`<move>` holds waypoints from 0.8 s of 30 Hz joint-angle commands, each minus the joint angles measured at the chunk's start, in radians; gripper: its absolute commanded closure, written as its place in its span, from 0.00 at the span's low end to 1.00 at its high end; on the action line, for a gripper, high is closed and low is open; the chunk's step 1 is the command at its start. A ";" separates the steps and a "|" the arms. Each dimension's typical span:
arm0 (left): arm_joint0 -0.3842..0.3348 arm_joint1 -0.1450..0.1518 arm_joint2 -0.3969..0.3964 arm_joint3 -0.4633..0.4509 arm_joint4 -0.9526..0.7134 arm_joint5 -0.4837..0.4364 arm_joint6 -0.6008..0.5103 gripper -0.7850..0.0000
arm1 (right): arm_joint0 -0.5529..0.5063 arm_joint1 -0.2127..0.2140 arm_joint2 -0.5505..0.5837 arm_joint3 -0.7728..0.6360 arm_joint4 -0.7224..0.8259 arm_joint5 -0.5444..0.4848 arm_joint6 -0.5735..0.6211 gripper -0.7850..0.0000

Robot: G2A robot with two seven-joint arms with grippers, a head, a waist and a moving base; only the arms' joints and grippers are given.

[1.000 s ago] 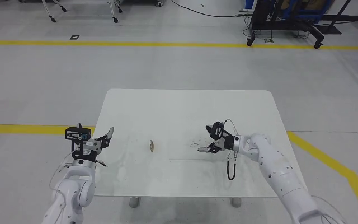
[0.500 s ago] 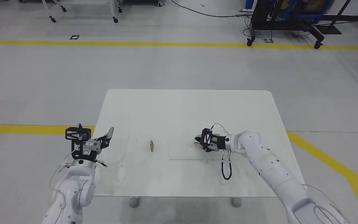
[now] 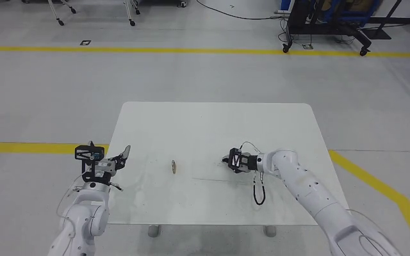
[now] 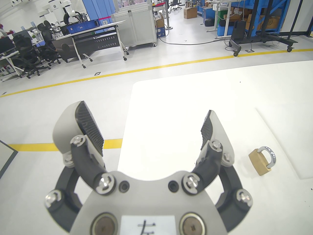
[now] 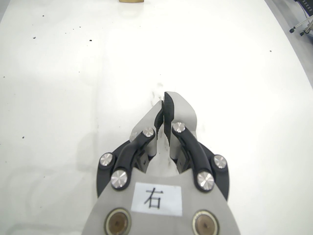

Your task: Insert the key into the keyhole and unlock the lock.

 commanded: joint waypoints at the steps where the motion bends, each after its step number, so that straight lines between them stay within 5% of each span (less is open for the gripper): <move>1: 0.000 0.000 0.000 0.000 0.000 0.000 0.000 0.00 | -0.009 0.008 0.014 -0.015 -0.001 0.000 -0.028 1.00; 11: 0.000 0.000 0.000 0.000 0.000 0.000 0.000 0.00 | -0.032 0.024 0.094 0.018 0.235 -0.135 -0.203 1.00; 17: 0.000 0.000 0.000 0.000 0.000 0.000 0.000 0.00 | -0.033 0.013 0.011 0.109 0.500 -0.151 -0.323 1.00; 24: 0.000 0.000 0.000 0.000 0.000 0.000 0.000 0.00 | -0.033 0.013 0.011 0.109 0.500 -0.151 -0.323 1.00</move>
